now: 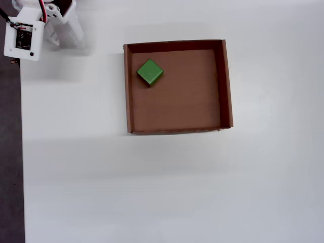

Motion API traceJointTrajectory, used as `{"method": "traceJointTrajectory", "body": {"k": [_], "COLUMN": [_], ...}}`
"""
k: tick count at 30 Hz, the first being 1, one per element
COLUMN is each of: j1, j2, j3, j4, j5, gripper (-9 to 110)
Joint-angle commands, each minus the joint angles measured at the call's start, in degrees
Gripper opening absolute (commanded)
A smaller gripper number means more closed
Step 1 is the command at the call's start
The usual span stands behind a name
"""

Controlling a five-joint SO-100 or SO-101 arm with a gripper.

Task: Grasp a green cube and put it in a box.

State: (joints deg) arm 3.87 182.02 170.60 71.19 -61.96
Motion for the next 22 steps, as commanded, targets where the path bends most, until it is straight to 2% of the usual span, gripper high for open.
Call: {"method": "traceJointTrajectory", "body": {"k": [1, 22], "j1": [-0.5, -0.5], "j2": [0.4, 0.4], "j3": [-0.3, -0.3], "j4": [-0.3, -0.3], "j5": [0.4, 0.4], "gripper": [21, 21]}}
